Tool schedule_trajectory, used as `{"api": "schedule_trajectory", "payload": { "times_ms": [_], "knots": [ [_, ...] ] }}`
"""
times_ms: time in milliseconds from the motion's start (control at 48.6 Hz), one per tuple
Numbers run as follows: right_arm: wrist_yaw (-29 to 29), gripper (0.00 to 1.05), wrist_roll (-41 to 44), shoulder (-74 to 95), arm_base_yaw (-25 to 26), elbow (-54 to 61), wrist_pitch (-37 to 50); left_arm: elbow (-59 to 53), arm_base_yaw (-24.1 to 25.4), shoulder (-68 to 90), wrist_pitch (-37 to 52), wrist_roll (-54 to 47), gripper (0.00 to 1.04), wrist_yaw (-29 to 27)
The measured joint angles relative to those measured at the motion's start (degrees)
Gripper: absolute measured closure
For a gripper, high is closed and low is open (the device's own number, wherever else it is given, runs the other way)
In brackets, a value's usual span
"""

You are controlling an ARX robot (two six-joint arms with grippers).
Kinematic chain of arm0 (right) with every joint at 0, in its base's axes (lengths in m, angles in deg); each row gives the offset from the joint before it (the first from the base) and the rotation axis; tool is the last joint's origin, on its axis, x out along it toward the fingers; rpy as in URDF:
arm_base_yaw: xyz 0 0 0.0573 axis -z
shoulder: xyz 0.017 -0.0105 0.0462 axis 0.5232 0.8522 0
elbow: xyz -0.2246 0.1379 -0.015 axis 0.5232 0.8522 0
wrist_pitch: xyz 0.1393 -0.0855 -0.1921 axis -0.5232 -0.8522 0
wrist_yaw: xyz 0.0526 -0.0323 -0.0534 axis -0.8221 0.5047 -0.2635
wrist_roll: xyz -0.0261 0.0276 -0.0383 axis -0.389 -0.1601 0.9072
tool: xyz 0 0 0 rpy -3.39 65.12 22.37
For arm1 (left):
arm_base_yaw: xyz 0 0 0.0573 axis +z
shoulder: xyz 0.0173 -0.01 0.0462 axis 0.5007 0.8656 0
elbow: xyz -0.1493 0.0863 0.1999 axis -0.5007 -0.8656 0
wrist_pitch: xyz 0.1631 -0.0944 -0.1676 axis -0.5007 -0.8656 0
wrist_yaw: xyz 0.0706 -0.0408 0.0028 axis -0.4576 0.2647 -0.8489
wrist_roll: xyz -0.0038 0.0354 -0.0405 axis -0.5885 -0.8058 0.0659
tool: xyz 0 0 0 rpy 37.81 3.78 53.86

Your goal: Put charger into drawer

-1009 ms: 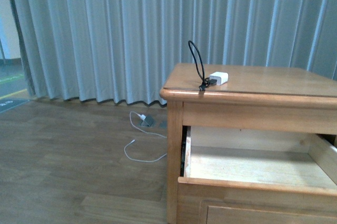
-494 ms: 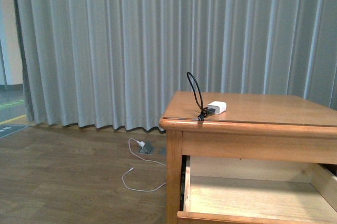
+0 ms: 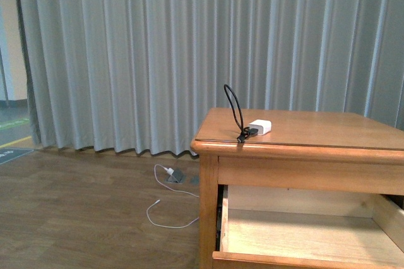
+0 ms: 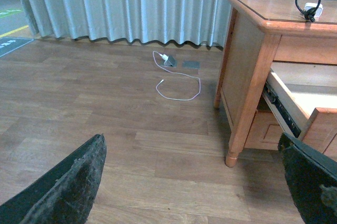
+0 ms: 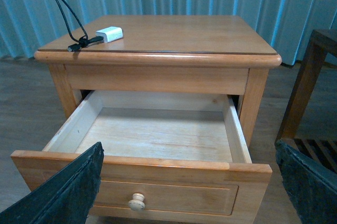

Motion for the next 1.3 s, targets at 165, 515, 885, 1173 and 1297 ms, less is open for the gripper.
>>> {"api": "schedule_trajectory", "payload": {
  "times_ms": [165,515,885,1173,1297],
  "knots": [
    [0.0,0.08,0.0,0.0,0.0,0.0,0.0,0.0,0.0,0.0,0.0,0.0,0.06,0.0],
    [0.0,0.08,0.1,0.0,0.0,0.0,0.0,10.1,-9.8,30.0,10.4,5.0,0.06,-17.8],
    [0.0,0.08,0.1,0.0,0.0,0.0,0.0,43.0,-20.7,68.2,18.5,0.8,0.06,-18.4],
    [0.0,0.08,0.1,0.0,0.0,0.0,0.0,68.5,-25.8,94.4,17.9,1.1,0.06,-23.0],
    [0.0,0.08,0.1,0.0,0.0,0.0,0.0,78.7,-26.8,104.3,16.9,1.7,0.06,-22.8]
  ]
}}
